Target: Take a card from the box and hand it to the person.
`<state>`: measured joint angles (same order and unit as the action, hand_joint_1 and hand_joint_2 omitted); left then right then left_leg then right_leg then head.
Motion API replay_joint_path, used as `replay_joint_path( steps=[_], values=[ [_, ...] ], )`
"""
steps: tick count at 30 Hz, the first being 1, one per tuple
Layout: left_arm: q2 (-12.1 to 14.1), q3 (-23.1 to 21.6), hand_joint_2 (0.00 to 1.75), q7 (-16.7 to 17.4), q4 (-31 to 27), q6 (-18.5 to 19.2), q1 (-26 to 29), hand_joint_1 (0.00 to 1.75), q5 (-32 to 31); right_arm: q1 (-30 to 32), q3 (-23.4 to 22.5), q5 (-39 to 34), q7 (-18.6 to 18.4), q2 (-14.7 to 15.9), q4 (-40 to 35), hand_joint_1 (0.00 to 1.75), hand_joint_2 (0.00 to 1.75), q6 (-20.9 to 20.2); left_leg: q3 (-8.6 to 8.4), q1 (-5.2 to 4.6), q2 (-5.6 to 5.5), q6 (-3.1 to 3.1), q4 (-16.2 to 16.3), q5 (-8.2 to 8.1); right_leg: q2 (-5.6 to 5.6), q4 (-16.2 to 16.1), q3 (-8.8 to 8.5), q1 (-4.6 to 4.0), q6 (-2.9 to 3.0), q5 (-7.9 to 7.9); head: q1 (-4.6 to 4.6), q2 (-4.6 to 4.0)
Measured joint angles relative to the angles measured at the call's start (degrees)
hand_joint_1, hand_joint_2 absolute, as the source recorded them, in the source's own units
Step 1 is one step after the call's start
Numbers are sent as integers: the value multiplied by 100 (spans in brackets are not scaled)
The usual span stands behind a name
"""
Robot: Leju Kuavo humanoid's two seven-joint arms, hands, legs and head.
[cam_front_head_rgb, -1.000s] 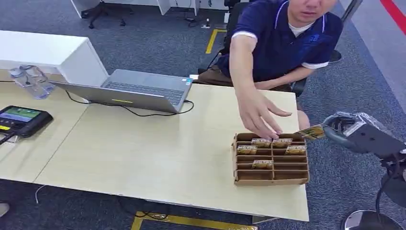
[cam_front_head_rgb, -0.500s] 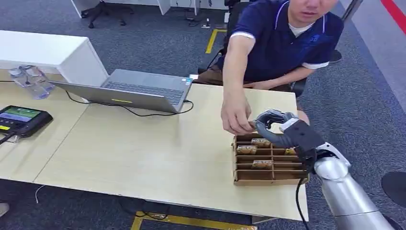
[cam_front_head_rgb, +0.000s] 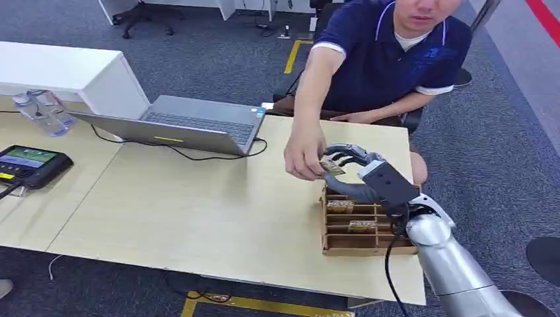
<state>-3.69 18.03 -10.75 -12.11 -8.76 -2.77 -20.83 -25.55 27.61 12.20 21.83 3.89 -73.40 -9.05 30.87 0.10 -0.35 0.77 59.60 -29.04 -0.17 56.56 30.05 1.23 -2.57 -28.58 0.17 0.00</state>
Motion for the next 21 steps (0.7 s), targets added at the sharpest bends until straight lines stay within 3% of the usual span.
replay_joint_path(
  steps=[1, 2, 18, 19, 20, 21],
  values=[
    [0, 0, 175, -4, 0, -2, 0, 0, 9, 1, 0, 0, -2, -2, 0, 0, 175, 0, 0, 0, 0, 0, 0, 0, 0, 0, 0, 0, 0, 0, 0, 0],
    [0, 0, 0, -11, 0, -6, 0, 0, 30, 0, 2, 0, -2, -9, 0, 0, 175, 0, 0, 0, 0, 0, 0, 0, 0, 0, 0, 0, 0, 0, 0, 0],
    [2, 107, 0, 28, 0, -50, 2, 0, 111, -60, 0, -96, -4, -15, 28, 2, 175, -15, 0, 0, 0, 0, 0, 0, 0, 0, 0, 0, 0, 0, 0, 0],
    [2, 107, 0, 28, 0, -48, 2, 0, 111, -60, 0, -96, -2, -15, 28, 162, 175, -15, 0, 0, 0, 0, 0, 0, 0, 0, 0, 0, 0, 0, 0, 0],
    [2, 107, 0, 28, 0, -50, 2, 0, 111, -60, 0, -96, -2, -15, 28, 175, 175, -15, 0, 0, 0, 0, 0, 0, 0, 0, 0, 0, 0, 0, 0, 0],
    [2, 109, 0, 28, 0, -50, 2, 0, 111, -61, -2, -96, -2, -15, 28, 175, 175, -15, 0, 0, 0, 0, 0, 0, 0, 0, 0, 0, 0, 0, 0, 0]
  ],
)
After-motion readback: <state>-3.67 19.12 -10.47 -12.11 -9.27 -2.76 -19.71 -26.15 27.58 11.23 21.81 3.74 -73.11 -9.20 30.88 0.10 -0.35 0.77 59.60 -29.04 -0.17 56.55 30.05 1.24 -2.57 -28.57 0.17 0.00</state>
